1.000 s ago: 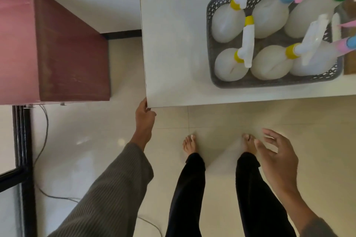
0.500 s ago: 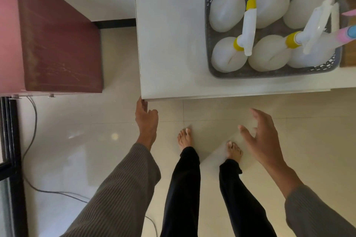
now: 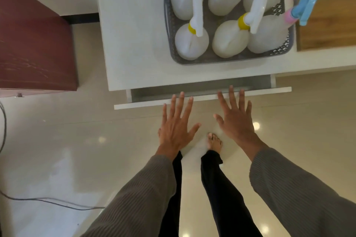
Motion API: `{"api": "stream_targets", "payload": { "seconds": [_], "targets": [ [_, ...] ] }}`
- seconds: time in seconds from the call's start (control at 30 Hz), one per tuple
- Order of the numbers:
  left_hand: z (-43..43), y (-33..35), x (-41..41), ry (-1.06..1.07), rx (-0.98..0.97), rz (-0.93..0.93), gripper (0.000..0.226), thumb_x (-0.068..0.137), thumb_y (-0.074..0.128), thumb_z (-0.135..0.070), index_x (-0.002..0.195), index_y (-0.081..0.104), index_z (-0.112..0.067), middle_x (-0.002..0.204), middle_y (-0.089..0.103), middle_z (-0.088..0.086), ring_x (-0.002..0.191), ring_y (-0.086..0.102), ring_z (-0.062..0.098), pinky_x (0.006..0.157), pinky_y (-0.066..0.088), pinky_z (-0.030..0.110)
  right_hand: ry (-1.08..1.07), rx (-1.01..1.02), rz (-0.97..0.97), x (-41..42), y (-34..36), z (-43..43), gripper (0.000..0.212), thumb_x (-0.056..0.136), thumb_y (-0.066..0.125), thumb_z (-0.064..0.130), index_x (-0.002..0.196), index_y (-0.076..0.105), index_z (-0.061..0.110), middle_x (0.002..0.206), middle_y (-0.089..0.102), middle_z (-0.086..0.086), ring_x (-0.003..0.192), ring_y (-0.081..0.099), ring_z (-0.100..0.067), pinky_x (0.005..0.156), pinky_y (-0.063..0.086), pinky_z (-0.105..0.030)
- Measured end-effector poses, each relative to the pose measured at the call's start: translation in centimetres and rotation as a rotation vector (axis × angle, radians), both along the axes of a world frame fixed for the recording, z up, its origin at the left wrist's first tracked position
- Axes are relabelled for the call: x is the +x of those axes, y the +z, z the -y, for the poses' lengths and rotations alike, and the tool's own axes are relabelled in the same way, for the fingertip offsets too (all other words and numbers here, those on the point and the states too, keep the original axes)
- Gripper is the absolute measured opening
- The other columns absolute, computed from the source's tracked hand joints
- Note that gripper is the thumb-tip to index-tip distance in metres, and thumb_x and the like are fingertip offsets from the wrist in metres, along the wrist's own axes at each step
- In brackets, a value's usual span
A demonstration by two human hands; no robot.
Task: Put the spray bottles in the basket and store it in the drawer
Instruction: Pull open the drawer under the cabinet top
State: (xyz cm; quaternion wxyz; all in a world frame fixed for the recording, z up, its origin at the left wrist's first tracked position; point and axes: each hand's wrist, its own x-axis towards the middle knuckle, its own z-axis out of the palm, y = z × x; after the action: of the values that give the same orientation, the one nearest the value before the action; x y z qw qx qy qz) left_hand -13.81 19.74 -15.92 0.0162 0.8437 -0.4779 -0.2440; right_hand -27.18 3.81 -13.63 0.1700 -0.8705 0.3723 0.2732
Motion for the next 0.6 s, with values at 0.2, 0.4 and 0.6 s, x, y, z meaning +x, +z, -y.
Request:
{"api": "stream_targets", "payload": {
  "seconds": [0.2, 0.4, 0.6],
  "targets": [
    [0.7, 0.2, -2.8, -0.058, 0.169, -0.003, 0.091, 0.087, 0.014, -0.075, 0.153, -0.016, -0.02, 0.16, -0.024, 0.01, 0.147, -0.021, 0.033, 0.116, -0.014, 0.045, 0.041, 0.023, -0.037, -2.0, 0.0, -1.0, 0.09, 0.091, 0.037, 0.067, 0.149, -0.025, 0.038, 0.16, -0.031, -0.005, 0.146, -0.027, -0.037, 0.117, -0.001, -0.063],
    [-0.5, 1.2, -4.8, 0.011, 0.218, -0.116, 0.095, 0.087, 0.015, -0.077, 0.15, -0.023, -0.017, 0.159, -0.028, 0.006, 0.146, -0.025, 0.03, 0.122, 0.006, 0.049, 0.031, 0.063, -0.044, -3.8, 0.6, -2.6, 0.091, 0.089, 0.034, 0.072, 0.148, -0.027, 0.039, 0.159, -0.033, -0.004, 0.145, -0.029, -0.037, 0.117, -0.001, -0.064],
    [-2.4, 2.1, -7.5, 0.021, 0.264, -0.131, 0.097, 0.087, 0.011, -0.076, 0.15, -0.022, -0.012, 0.158, -0.032, 0.008, 0.145, -0.027, 0.031, 0.121, 0.007, 0.052, 0.026, 0.077, -0.042, -6.3, 0.9, -4.8, 0.091, 0.088, 0.035, 0.073, 0.149, -0.023, 0.039, 0.16, -0.03, -0.005, 0.146, -0.026, -0.037, 0.117, 0.001, -0.064]
  ]
}}
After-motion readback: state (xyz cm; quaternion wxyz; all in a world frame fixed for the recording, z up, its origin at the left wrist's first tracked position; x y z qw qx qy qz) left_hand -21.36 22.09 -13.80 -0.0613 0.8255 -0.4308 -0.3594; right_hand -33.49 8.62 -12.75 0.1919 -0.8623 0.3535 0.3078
